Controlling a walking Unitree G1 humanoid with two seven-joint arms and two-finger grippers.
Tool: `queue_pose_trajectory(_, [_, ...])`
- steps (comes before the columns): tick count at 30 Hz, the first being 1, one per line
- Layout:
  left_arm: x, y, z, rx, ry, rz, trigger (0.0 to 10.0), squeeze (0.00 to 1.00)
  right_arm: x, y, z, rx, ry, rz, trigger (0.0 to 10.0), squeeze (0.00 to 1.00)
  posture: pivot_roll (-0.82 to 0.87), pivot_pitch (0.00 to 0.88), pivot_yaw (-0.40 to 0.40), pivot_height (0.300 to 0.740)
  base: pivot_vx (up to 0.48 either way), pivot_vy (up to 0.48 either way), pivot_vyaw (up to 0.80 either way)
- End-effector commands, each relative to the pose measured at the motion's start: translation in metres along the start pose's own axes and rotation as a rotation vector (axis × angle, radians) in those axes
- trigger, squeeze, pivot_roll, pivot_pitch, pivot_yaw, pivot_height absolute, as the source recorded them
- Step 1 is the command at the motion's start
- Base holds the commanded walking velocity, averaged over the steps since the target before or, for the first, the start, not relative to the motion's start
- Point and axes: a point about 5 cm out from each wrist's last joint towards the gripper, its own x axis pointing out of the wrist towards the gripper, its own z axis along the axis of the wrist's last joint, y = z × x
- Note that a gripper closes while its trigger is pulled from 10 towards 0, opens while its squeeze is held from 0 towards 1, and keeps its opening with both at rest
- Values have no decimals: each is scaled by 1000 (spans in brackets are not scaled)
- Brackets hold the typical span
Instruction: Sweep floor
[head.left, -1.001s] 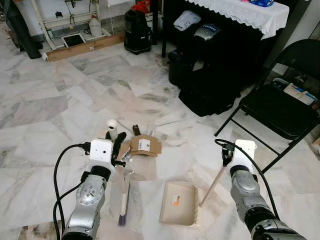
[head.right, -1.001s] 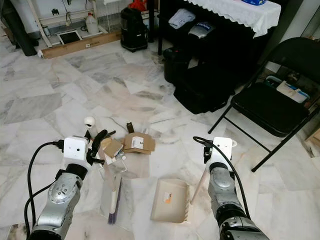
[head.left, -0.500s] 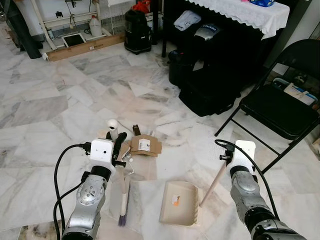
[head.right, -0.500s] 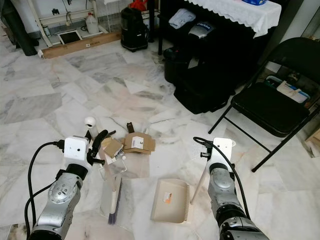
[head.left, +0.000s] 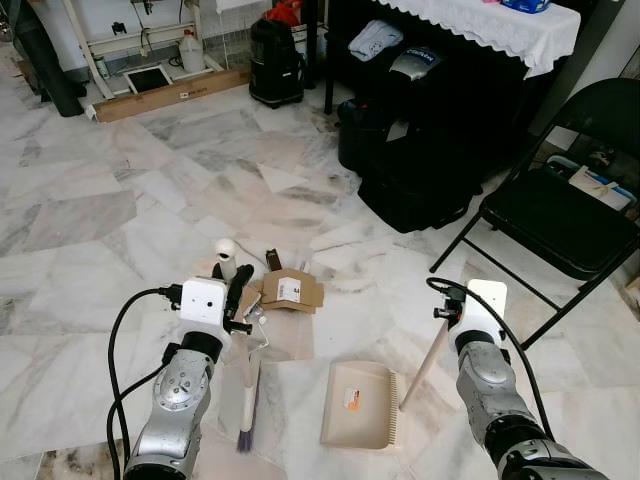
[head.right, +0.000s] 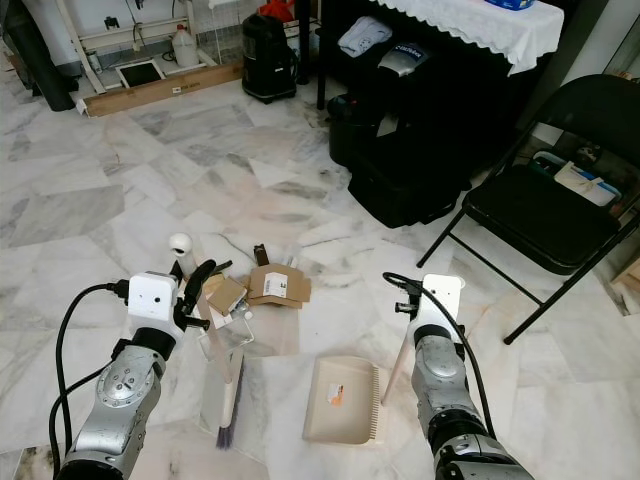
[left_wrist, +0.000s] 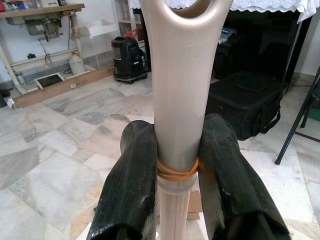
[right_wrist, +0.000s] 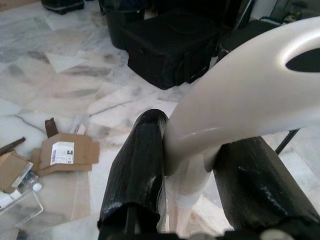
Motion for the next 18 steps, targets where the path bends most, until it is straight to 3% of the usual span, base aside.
queue_pose_trajectory(1, [0, 4, 8, 10, -37, 15, 10000, 0, 2, 0, 16, 3, -98, -3, 7490, 0, 41, 88, -39, 740, 0, 0, 0])
queue_pose_trajectory(2, [0, 4, 8, 10, -37, 15, 10000, 0, 2, 0, 16, 3, -98, -3, 7490, 0, 41, 88, -39, 740, 0, 0, 0])
queue_pose_trajectory(3, [0, 5, 8, 12, -40, 22, 10000, 0, 2, 0, 20, 17, -129, -5, 10000, 0, 41, 88, -39, 740, 0, 0, 0])
queue_pose_trajectory(10, [1, 14, 14, -5, -58, 84, 10000, 0, 0, 8, 38, 72, -259, 40, 10000, 0, 42, 88, -38, 740, 0, 0, 0])
queue_pose_trajectory(18, [5, 29, 13, -53, -34, 199, 10000, 0, -2, 14, 41, 87, -282, 82, 10000, 0, 45, 84, -37, 740, 0, 0, 0])
